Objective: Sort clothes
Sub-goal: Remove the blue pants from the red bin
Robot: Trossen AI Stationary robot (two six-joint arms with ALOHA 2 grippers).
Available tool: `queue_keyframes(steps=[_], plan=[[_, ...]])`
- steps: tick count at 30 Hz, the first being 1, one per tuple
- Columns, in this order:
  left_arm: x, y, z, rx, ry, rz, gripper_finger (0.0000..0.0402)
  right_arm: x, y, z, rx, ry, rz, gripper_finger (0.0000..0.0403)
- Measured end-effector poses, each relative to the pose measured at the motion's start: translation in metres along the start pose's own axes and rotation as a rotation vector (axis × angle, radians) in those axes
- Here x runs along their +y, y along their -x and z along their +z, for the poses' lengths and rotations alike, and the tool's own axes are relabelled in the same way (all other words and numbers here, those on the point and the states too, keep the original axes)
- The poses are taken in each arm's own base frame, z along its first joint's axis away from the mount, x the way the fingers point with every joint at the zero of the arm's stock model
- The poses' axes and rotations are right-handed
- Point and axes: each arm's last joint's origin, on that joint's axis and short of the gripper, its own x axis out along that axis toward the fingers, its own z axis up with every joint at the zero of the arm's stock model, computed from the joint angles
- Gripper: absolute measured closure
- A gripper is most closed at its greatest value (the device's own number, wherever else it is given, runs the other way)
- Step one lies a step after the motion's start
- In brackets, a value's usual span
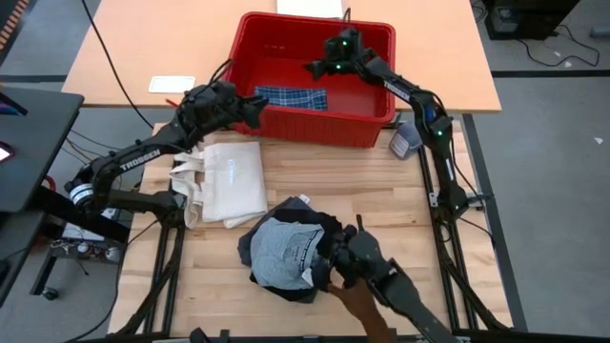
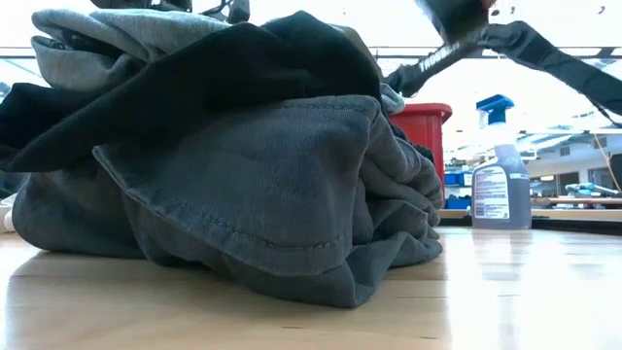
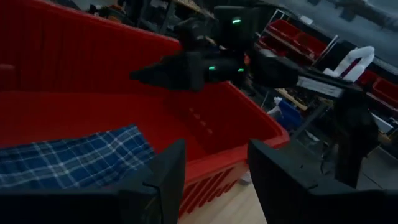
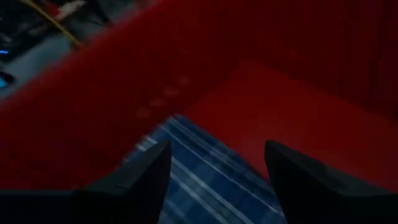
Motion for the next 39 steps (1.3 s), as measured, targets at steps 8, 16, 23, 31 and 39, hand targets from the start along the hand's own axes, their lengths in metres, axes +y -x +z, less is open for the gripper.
queue_keyframes(steps=[8,16,23,31,39], plan=[[0.007,-0.003,0.016,0.115,0.02,0.033,0.0225,-0.019,-0.02,0.003,-0.001,-0.028,0.029,0.0137],[0.035,-0.047,0.056,0.323,0.019,0.041,0.0225,-0.048,-0.04,-0.023,0.149,-0.136,-0.028,0.0137],[0.061,-0.098,0.075,0.38,-0.042,0.049,0.0225,-0.058,-0.038,-0.036,0.246,-0.097,-0.108,0.0137],[0.099,-0.148,0.038,0.55,0.003,0.064,0.0225,-0.063,-0.037,-0.052,0.34,-0.146,-0.118,0.0137],[0.126,-0.162,0.001,0.736,-0.024,0.102,0.0225,-0.065,-0.04,-0.074,0.454,-0.221,-0.038,0.0137]])
